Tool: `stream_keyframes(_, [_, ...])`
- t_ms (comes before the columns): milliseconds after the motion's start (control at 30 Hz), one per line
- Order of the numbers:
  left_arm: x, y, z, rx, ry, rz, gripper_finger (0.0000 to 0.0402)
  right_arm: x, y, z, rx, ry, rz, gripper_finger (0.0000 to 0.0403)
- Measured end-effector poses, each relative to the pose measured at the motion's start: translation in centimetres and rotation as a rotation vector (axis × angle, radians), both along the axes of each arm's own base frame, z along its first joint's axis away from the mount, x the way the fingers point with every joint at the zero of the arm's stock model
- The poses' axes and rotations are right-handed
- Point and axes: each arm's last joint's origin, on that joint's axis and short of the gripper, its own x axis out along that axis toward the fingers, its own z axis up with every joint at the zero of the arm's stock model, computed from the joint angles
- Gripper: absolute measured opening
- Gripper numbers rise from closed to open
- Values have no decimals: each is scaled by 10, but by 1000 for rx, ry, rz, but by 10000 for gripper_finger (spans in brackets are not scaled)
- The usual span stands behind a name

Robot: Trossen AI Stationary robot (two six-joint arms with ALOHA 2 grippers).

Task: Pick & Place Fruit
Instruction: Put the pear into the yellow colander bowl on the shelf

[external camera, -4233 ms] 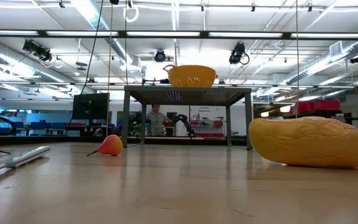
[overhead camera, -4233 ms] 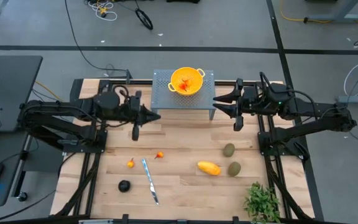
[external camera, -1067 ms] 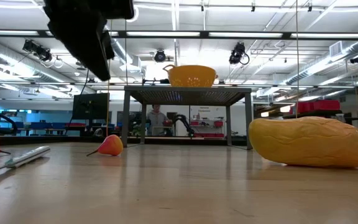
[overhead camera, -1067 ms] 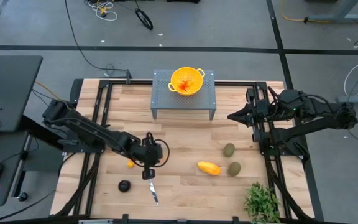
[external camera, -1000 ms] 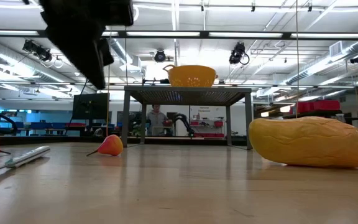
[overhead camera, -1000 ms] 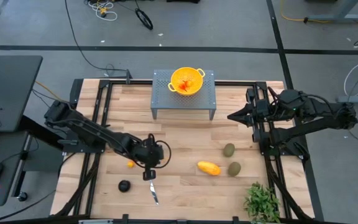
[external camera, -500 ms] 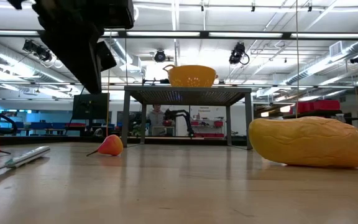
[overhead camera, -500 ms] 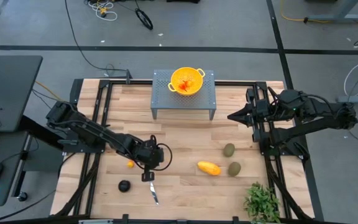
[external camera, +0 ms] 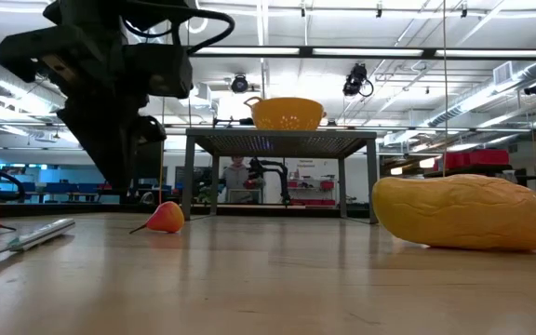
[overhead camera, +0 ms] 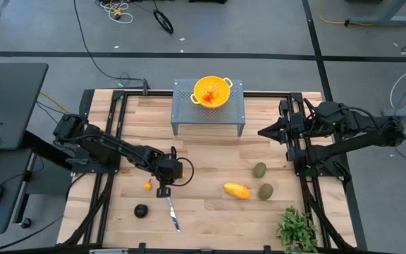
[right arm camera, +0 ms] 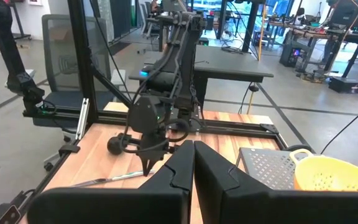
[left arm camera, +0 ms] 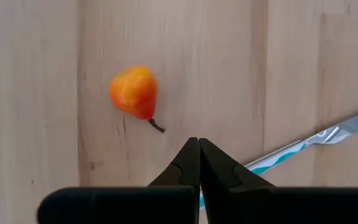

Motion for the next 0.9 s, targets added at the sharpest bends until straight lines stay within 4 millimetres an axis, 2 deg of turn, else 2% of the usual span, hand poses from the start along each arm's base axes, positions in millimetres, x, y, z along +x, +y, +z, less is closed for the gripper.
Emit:
stream_keyframes(167, [2,3,0,5,-11,11,3,0,-1,0,-3,0,-26,18])
stream_keyframes(467, [3,7,0,92,-34,142,49,0,-1,0,-5,-1,-35,18])
stream_keyframes(667, [3,8,0,110,-39,129,71,0,-1,0,-5,0,-34,18])
stream_keyframes(900, [3,9,1,138,-48,143,130,0,-1,0,-5,0,-34,18])
